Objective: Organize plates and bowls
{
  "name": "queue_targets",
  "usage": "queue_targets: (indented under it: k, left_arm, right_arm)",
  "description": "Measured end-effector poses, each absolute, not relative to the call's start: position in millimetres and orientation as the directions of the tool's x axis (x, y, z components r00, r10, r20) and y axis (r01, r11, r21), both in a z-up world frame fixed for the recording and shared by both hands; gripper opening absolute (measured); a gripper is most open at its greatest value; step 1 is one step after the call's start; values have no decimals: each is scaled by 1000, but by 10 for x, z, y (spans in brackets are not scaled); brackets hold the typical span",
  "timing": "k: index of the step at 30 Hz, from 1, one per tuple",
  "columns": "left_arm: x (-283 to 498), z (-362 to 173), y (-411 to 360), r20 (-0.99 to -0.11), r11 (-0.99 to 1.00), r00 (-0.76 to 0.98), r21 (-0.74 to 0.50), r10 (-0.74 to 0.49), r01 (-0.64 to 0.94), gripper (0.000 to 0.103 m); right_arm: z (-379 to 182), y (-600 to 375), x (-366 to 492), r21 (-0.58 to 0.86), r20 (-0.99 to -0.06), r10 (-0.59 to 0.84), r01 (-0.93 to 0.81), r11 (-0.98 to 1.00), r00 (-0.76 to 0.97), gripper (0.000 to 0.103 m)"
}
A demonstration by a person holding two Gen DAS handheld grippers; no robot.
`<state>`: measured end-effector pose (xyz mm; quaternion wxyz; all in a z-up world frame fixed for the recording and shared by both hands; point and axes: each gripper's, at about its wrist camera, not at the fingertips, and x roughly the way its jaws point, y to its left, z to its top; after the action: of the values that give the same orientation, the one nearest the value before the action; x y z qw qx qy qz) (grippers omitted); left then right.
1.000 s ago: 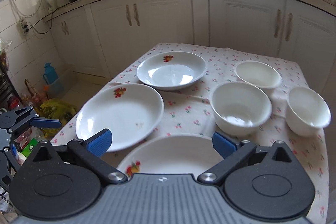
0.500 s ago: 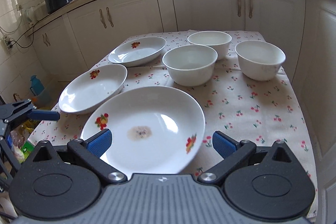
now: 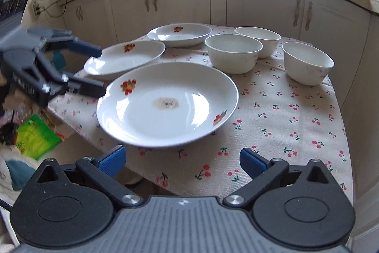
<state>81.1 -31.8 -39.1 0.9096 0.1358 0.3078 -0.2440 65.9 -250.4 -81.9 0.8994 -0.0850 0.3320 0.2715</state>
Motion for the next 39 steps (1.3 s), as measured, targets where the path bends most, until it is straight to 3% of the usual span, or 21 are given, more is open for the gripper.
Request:
queue_targets:
  k: [14,22,32,35,39]
  left_arm:
    - [1289,-437,-588,-706,783,592,86,-389,616,99]
    - [1643,-501,-675,-756,759,541,91,-368,644,91]
    - [1982,-596,-732,-843,731,398,9,-362,682,85]
    - [2034,-620,-766,-866,712,346,-18,-362,702,74]
    - [2093,-646,-791,-887,696,301,-32,-351,717,74]
  right_arm:
    - [-959,-2305,748,-72,-627,448,-619,782,638,100]
    - [-981,-2247,787,-83,-622,473,-653,752,624,96]
    - [-989,-2254,831,-55,-629,488,-661,748,605,96]
    - [-989,-2255,832,-53,-629,489,-661,749,604,96]
    - [-987,-2251,829,-50,-631,488,-660,750,603,96]
